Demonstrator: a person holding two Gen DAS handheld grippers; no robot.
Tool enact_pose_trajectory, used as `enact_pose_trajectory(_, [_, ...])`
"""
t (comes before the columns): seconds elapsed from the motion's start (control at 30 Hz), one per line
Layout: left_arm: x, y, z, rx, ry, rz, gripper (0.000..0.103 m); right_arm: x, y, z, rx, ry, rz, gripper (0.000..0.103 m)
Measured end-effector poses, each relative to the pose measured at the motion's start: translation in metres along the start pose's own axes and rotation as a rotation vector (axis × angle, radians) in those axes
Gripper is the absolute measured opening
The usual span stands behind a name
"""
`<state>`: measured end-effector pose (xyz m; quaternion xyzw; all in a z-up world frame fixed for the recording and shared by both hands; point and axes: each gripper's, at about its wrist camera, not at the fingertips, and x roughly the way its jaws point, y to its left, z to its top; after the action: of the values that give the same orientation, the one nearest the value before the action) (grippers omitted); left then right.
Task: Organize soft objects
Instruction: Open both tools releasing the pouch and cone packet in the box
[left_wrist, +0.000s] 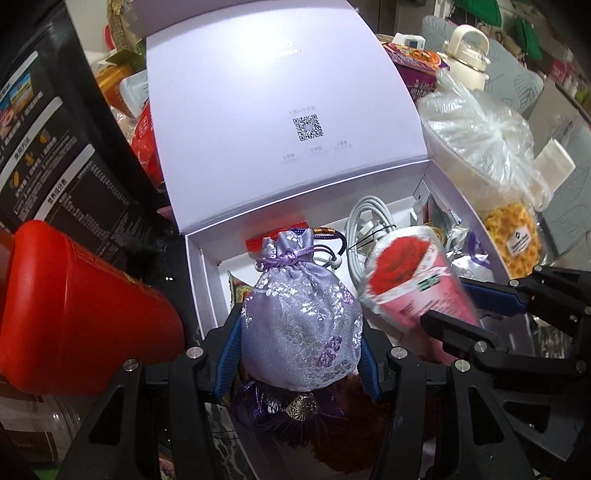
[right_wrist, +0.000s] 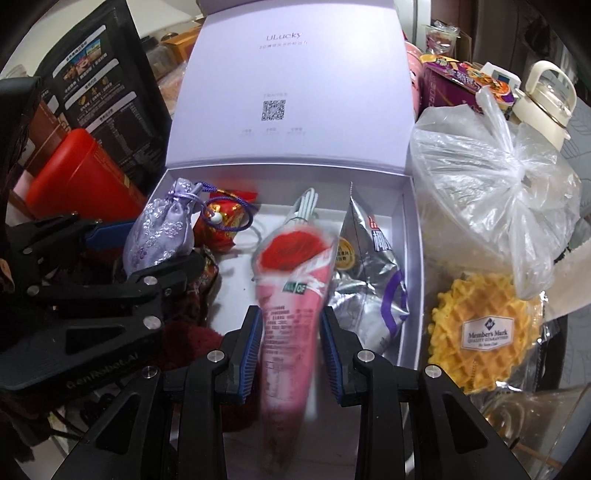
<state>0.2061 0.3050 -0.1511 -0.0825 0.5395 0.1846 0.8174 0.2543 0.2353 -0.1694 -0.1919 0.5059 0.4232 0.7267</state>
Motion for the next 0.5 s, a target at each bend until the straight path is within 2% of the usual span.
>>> enact_pose_trajectory(0.3, [0.01, -0.001, 0.004, -0.005, 0.044, 0.015, 0.054, -0.001, -0.003, 0.007, 0.035, -0.003, -0.001, 0.031])
enact_pose_trajectory(0.5, [0.009, -0.001, 0.01, -0.001, 0.043, -0.013, 0.054, -0.016, -0.009, 0.006, 0.039, -0.009, -0.016, 0.032])
